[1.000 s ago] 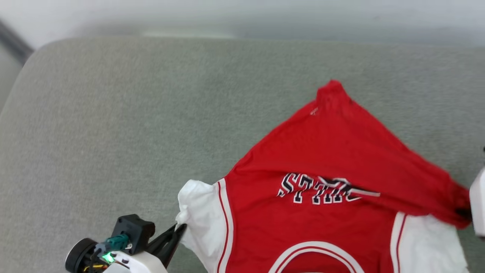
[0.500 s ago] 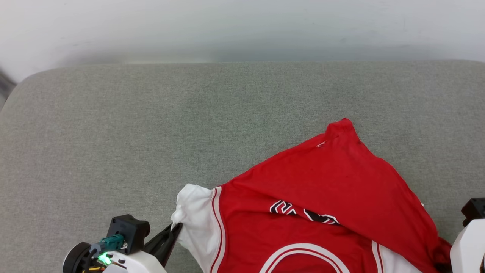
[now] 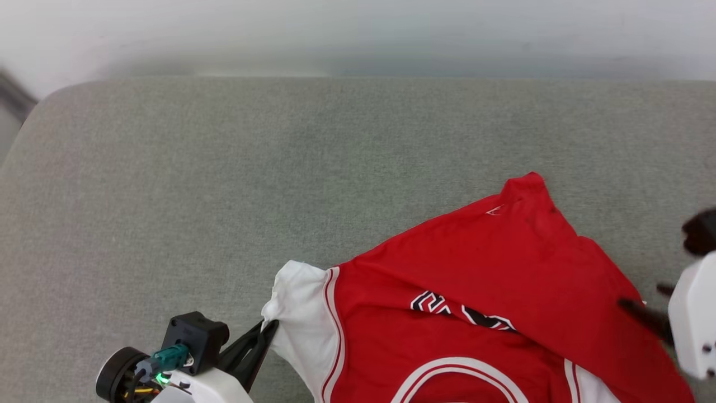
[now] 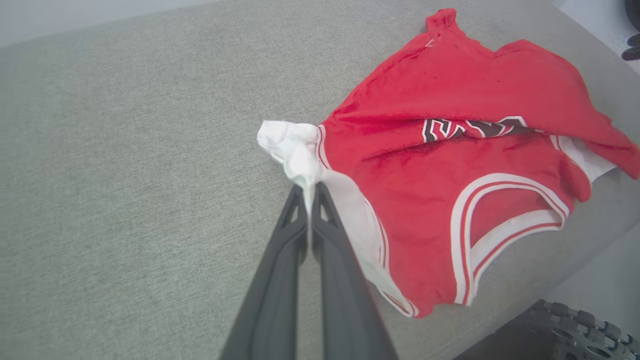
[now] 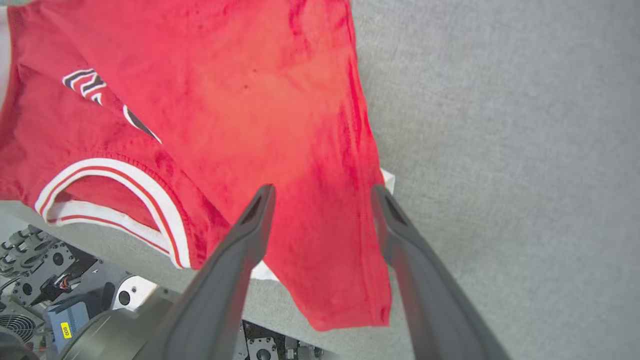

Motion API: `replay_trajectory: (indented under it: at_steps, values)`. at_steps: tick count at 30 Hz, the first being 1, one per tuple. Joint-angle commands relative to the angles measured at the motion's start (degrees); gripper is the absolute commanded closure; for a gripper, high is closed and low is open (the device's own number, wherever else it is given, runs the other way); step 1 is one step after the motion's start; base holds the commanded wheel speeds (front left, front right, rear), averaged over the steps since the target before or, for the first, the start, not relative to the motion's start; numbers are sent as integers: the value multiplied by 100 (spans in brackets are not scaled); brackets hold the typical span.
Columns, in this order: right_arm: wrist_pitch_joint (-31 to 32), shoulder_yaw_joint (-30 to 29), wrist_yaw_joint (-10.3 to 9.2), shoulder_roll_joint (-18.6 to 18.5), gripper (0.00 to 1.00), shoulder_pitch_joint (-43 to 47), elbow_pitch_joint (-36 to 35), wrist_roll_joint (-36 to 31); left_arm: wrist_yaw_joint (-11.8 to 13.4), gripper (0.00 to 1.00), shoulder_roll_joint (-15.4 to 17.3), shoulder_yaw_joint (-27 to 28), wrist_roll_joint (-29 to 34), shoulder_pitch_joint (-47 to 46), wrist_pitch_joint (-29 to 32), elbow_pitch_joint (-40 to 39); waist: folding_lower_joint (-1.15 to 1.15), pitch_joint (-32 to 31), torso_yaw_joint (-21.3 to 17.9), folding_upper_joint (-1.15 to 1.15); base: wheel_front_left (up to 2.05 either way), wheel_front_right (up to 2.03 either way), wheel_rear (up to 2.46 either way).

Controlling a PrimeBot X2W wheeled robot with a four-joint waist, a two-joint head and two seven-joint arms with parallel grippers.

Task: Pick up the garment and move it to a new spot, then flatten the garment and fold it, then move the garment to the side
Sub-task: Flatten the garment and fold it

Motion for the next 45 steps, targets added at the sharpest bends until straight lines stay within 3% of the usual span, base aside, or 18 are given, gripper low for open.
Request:
replay_trajectory:
  at_steps: [1,7,13,19,26,36,37,38,39,45]
  values:
    - [65,36,-2,-82,0,-264,-105,61,17,100,24,-4,39,-77,14,-64,0,113,96,0,0,0,0]
    - [199,270,-2,-40,0,-1406,93,-43,-58,100,32,-87,169,-310,92,-273,0,570,434,0,0,0,0]
    - [145,470,-2,166,0,-2384,1063,-500,-139,100,-99,-226,299,-612,98,-358,0,1013,868,0,0,0,0]
    - [16,573,-2,107,0,-3019,2050,-962,-244,100,-295,-367,319,-868,17,-243,0,1366,1306,0,0,0,0]
    - [-38,685,-2,-81,0,-3227,2814,-1083,-362,100,-499,-514,341,-1051,-133,-80,0,1541,1597,0,0,0,0]
    - [24,841,-3,-165,0,-2901,3331,-1034,-421,100,-590,-608,343,-1102,-255,4,0,1727,1713,0,0,0,0]
    - [11,827,-3,-152,13,-2898,3366,-1037,-423,100,-594,-612,340,-1105,-263,15,0,1735,1710,0,0,0,0]
    - [-3,807,-4,-135,67,-2906,3405,-1045,-428,100,-594,-616,339,-1117,-267,26,0,1737,1704,0,0,0,0]
    - [-7,804,-4,-117,100,-2911,3432,-1056,-436,100,-596,-615,336,-1137,-264,40,0,1734,1696,0,0,0,0]
    - [-362,736,-1,52,100,-3058,3341,-920,-459,100,-581,-581,298,-1170,-330,102,0,1505,1565,0,0,0,0]
